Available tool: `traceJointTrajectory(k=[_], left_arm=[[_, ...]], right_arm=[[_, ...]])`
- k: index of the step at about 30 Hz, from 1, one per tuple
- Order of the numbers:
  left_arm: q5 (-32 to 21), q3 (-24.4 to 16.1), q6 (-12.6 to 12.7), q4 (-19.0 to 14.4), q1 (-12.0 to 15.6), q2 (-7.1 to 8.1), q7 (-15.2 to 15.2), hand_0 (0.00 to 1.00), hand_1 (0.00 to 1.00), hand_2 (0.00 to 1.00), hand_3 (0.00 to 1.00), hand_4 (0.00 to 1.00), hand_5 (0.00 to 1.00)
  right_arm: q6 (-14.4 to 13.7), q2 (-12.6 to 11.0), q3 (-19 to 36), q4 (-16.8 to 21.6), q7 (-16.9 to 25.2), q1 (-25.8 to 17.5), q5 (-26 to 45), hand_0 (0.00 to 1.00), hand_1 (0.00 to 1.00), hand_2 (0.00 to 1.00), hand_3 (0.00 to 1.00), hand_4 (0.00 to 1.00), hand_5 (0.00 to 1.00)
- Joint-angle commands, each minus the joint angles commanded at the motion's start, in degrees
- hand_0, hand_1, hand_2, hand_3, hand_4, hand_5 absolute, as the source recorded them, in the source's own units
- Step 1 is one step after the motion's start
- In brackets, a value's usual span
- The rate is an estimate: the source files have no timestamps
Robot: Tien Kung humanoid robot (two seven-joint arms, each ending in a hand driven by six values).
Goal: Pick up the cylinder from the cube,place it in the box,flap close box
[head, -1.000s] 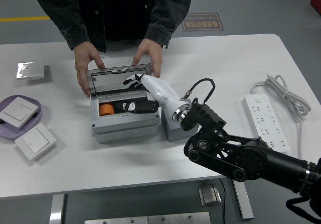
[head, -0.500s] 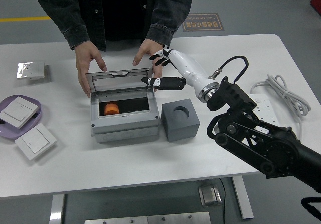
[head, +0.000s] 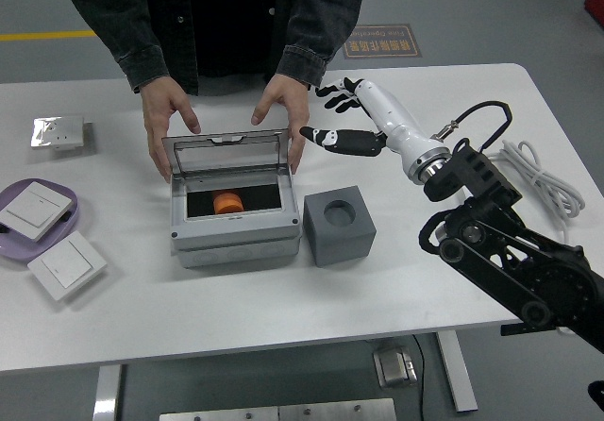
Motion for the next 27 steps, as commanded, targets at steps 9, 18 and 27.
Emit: traceJointTrajectory(k=[9, 18, 27], left_arm=[[0.8, -0.7, 0.3, 0.1, 0.6, -0.17, 0.3, 0.614, 0.546, 0.532, 0.613, 0.684, 0.227], [1.2, -0.8, 0.1, 0.0, 0.1, 0.33, 0.5, 0.615, 0.545, 0.532, 0.613, 0.684, 0.227], [1.4, -1.0, 0.1, 0.0, 0.0, 0.61, 0.8, 0.615, 0.544, 0.532, 0.614, 0.685, 0.227]], right_arm=[[-3.9, -1.2, 0.4, -1.9, 6.6, -1.3, 8.7, 0.724, 0.636, 0.653, 0.705, 0.886, 0.492], [-5.4, 6.5, -10.3, -12.0, 10.2, 8.9, 13.3, 0.722, 0.641, 0.651, 0.701, 0.874, 0.498], [-6.3, 10.0, -17.6, -22.1, 13.2, 14.8, 17.4, 0.717, 0.638, 0.643, 0.689, 0.863, 0.499]])
